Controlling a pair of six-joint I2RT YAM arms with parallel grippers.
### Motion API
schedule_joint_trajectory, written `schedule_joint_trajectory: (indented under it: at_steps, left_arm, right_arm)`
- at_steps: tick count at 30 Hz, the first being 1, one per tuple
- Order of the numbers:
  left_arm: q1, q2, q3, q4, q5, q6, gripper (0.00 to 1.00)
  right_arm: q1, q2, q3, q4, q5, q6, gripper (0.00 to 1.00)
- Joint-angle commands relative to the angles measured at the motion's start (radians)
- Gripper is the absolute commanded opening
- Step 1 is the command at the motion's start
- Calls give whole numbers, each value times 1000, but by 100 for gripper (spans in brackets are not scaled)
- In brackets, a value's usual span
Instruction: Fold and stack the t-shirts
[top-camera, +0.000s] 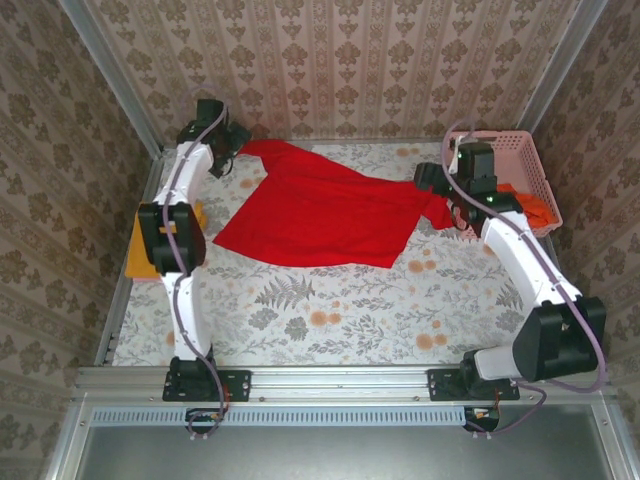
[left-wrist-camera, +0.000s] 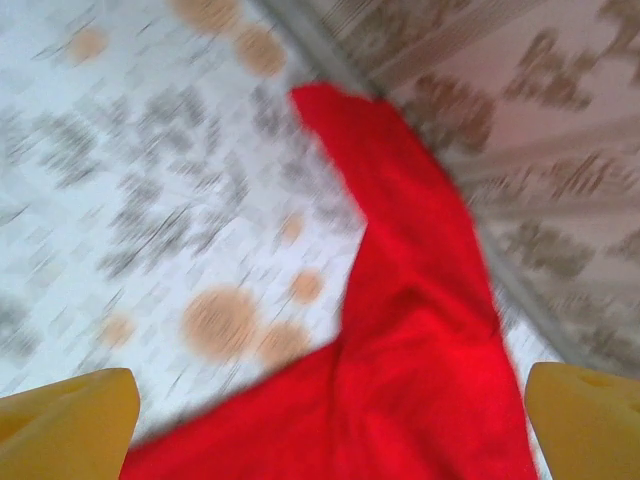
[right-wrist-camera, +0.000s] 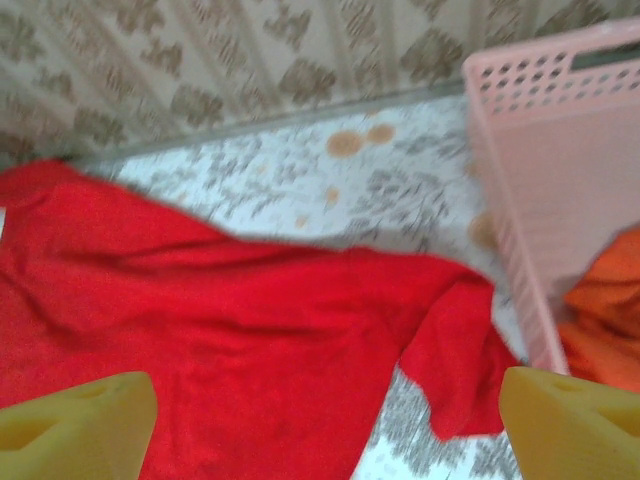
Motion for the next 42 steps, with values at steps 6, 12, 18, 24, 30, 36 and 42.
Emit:
schedule_joint_trajectory:
  at_steps: [6,12,18,24,30,36,42]
  left_arm:
    - [-93,-386,-573,58,95,-194,90]
    - [-219,-350,-673,123,150,-275,68]
    - [-236,-227,-619,70,194,-247,51]
    - [-213,-183,-630,33,201,-210,48]
    - [-159,-122,-564,-22,178,-85,48]
    - [-118,-14,-420,-94,156,38,48]
    - [-67,104,-280,-137,174,75,48]
  right_arm:
    - [160,-47,-169,49,-22,51,90]
    - [260,127,-161,77,-20,40,78]
    - [267,349,-47,23,15,38,56]
    - [260,509,23,-15,4,58,46]
    - [270,495,-31,-67,-37,84,42]
    - [334,411,-125,-112,-96,98,40]
    - [451,372,-145,-152,-152,132,40]
